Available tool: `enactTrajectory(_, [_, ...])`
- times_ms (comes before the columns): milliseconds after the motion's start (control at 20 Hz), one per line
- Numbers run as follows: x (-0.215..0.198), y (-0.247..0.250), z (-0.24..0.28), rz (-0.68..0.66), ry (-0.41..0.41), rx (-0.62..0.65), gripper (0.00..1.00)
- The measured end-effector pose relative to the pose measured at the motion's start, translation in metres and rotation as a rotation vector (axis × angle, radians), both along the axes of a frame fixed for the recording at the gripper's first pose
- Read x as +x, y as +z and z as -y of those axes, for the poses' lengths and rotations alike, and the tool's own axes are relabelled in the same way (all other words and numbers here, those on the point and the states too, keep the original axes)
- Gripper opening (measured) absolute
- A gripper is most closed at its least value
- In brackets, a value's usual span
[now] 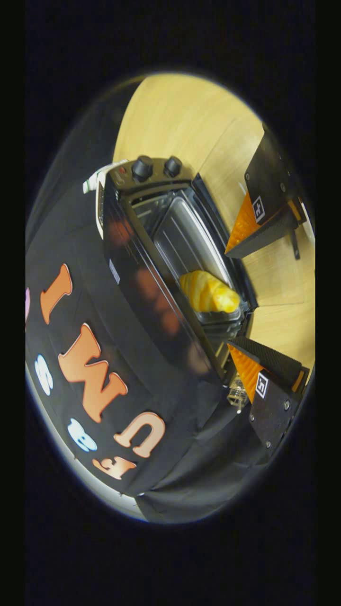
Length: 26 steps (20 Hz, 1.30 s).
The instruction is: Open the toaster oven, put the food inside, and close the toaster oven door.
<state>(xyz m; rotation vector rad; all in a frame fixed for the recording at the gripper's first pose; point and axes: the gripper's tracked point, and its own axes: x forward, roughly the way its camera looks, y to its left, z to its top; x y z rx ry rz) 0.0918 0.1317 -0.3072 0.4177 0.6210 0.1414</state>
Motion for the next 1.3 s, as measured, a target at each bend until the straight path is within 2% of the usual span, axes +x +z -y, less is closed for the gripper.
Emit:
enactTrajectory(250, [-0.079, -0.021, 0.067, -0.031, 0.089, -0.358, 0.99])
enactTrajectory(450, [-0.121, -0.056, 0.09, -0.139, 0.144, -0.479, 0.99])
enactTrajectory(800, [-0.135, -0.102, 0.086, -0.235, 0.209, -0.524, 0.99])
enactTrajectory(1150, [-0.124, -0.126, 0.07, -0.264, 0.242, -0.548, 1.0])
enactTrajectory(1300, [-0.109, -0.122, 0.066, -0.241, 0.224, -0.533, 1.0])
